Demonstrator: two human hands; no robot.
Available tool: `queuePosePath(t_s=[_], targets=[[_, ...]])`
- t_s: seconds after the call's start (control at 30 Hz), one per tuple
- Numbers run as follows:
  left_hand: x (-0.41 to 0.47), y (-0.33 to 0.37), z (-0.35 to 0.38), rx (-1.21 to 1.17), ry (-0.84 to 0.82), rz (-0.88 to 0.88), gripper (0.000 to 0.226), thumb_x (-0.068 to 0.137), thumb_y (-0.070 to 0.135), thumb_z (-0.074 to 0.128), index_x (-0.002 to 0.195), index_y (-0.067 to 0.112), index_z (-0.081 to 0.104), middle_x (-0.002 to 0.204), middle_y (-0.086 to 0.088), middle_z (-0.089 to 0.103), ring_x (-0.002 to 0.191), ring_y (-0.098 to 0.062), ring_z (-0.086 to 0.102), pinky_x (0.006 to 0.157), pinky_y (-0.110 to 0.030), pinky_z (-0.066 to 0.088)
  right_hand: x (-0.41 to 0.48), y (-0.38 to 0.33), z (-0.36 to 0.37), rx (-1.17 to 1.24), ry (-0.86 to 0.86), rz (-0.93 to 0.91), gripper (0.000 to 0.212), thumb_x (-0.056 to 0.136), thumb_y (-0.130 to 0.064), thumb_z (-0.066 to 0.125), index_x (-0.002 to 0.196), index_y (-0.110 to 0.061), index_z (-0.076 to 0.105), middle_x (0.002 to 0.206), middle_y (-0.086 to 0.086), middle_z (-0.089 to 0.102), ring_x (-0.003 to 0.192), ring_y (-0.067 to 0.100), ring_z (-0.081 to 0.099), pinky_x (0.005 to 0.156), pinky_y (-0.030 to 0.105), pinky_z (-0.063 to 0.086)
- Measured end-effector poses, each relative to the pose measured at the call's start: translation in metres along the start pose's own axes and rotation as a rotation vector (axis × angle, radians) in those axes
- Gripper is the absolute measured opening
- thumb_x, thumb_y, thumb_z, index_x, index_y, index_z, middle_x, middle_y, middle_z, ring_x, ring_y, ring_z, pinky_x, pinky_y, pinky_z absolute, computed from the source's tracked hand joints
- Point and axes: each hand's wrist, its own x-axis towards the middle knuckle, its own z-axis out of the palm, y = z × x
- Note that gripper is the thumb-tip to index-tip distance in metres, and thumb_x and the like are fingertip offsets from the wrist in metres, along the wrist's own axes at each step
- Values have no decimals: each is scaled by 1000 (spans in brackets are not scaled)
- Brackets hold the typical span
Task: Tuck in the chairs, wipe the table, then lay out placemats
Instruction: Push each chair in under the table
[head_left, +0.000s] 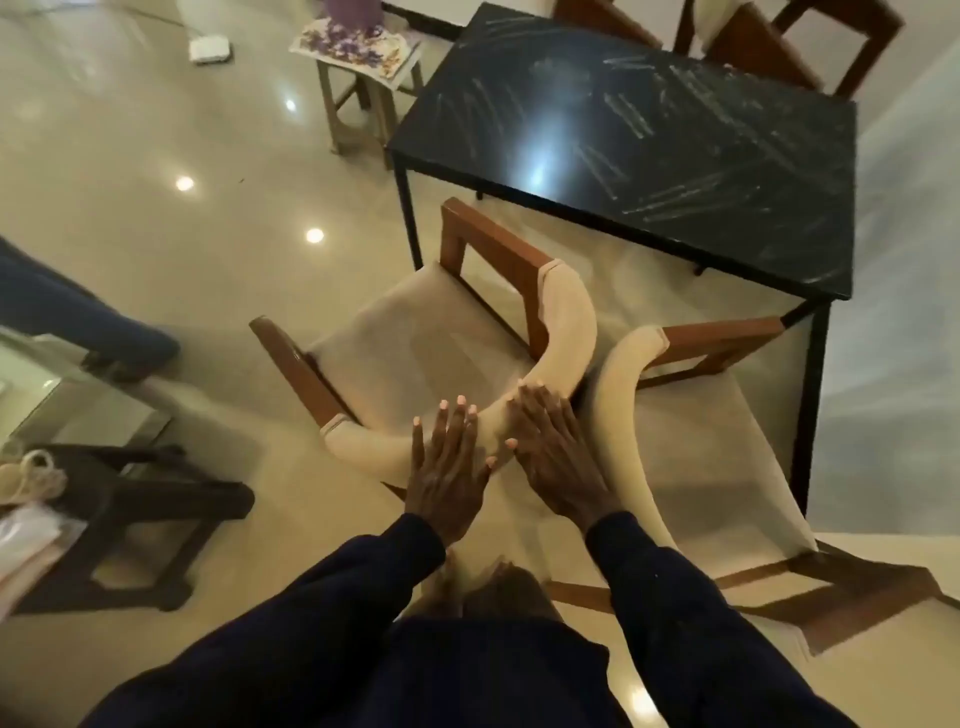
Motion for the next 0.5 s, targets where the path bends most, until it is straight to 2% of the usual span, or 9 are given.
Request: queuePosePath(t_s=[0.1, 0.17, 0.33, 0.4, 0.5], targets=[[-4, 4, 4, -62, 25, -81, 72, 113, 45, 40, 171, 14, 11, 178, -12, 2, 165, -34, 2, 128, -67, 13, 14, 0, 1, 5, -8, -7, 64, 114, -45, 22, 172, -22, 8, 180, 7, -5, 166, 30, -9, 132, 62, 3], [-8, 12, 7, -93, 21, -130, 75, 112, 46, 43, 171, 16, 8, 179, -10, -1, 165, -32, 0, 129, -66, 11, 20, -1, 5, 35, -12, -36, 64, 114, -46, 27, 172, -24, 10, 180, 6, -5, 166, 30, -9, 131, 65, 3], [1, 21, 18, -130, 97, -302, 70, 113, 38, 45, 171, 19, 12, 179, -6, -3, 165, -29, -2, 130, -63, 10, 40, 14, 11, 36, -5, -153, 66, 112, -52, 32, 172, -31, 12, 180, 3, -4, 166, 29, -7, 129, 68, 2], [3, 24, 20, -148, 113, -361, 67, 113, 37, 41, 171, 21, 12, 179, -5, -3, 165, -29, -2, 130, -62, 10, 43, 14, 14, 46, -15, -184, 67, 112, -53, 38, 171, -33, 14, 180, 2, -3, 166, 27, -6, 129, 68, 2], [9, 26, 23, -196, 132, -414, 62, 113, 42, 24, 171, 23, 13, 179, -3, -2, 165, -29, -1, 131, -61, 9, 51, 21, 19, 69, 11, -239, 68, 111, -48, 45, 170, -34, 18, 180, 3, 1, 166, 28, 1, 128, 69, 2]])
